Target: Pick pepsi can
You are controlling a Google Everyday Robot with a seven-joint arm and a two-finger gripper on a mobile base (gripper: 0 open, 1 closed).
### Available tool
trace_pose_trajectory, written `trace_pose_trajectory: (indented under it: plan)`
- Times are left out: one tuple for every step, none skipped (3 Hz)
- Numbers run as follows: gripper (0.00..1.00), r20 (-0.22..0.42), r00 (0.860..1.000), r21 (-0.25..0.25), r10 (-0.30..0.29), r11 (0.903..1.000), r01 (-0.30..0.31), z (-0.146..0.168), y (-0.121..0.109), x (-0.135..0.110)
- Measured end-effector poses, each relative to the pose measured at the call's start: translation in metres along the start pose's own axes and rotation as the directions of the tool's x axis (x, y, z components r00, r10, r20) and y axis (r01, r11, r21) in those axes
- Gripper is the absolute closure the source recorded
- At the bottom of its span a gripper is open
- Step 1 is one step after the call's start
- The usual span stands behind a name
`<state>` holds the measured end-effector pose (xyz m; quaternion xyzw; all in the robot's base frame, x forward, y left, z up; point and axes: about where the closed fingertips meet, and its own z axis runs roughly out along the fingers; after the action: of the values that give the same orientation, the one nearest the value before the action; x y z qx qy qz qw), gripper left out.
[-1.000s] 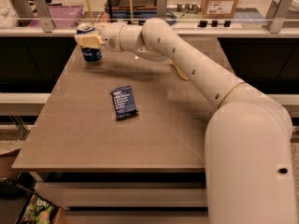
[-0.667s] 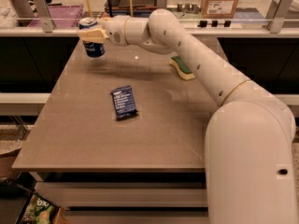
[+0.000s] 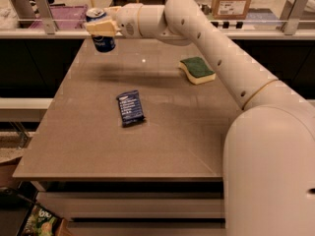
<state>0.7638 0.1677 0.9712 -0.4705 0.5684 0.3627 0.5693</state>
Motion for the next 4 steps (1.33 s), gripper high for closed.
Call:
trace_pose_trajectory:
  plan:
    - [1.00, -0.008, 0.997, 0.008, -0.078, 0.9969, 0.078, -0.011, 0.002, -0.022]
    - [1.00, -0.010, 0.990, 0.017, -0.144, 0.9894, 0.144, -0.019, 0.004, -0.042]
    - [1.00, -0.015, 0.981, 0.025, -0.196, 0.9802, 0.196, -0.025, 0.005, -0.059]
    - [1.00, -0.023, 0.972, 0.033, -0.235, 0.9713, 0.236, -0.027, 0.008, -0.073]
